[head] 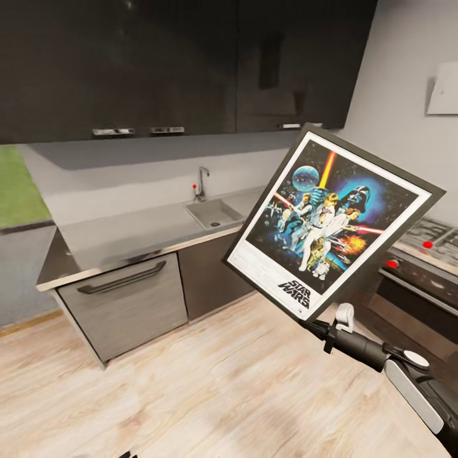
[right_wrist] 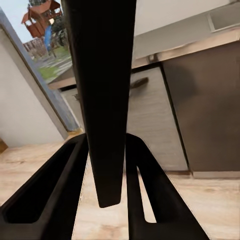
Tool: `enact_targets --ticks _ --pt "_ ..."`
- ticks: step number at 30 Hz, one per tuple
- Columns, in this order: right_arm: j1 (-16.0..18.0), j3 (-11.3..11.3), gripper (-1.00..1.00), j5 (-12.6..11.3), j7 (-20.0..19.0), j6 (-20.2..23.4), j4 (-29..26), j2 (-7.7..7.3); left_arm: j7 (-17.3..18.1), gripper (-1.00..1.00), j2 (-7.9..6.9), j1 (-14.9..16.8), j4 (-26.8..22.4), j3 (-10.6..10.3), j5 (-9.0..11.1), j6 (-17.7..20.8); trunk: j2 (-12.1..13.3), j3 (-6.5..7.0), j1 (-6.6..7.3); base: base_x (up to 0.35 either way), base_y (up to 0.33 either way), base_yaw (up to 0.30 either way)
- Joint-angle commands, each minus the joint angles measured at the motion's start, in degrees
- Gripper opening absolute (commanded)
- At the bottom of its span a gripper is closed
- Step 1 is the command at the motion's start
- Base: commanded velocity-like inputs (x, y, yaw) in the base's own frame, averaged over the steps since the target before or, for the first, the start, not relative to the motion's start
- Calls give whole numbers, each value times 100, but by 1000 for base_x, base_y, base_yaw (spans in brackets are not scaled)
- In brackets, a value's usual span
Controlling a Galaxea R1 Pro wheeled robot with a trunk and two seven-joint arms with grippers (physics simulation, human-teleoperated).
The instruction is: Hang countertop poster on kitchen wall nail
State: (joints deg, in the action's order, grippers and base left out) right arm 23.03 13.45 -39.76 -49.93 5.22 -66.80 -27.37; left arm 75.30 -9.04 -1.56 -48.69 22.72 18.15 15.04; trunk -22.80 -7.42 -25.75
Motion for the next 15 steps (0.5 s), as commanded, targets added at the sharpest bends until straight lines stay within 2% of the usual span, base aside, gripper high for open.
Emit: enact_targets --ticks 1,6,15 --pt "8 13 -100 -63 -10 58 0 -5 11 100 -1 -2 -6 4 22 60 -12 -11 -3 -47 113 285" --pt "8 14 -100 -59 -9 58 0 1 4 100 -1 -2 -1 11 22 60 -12 -11 -3 -79 199 286" --pt "8 17 -100 -58 -8 55 0 2 2 100 -1 -2 0 13 22 61 -12 -11 -3 -135 267 288"
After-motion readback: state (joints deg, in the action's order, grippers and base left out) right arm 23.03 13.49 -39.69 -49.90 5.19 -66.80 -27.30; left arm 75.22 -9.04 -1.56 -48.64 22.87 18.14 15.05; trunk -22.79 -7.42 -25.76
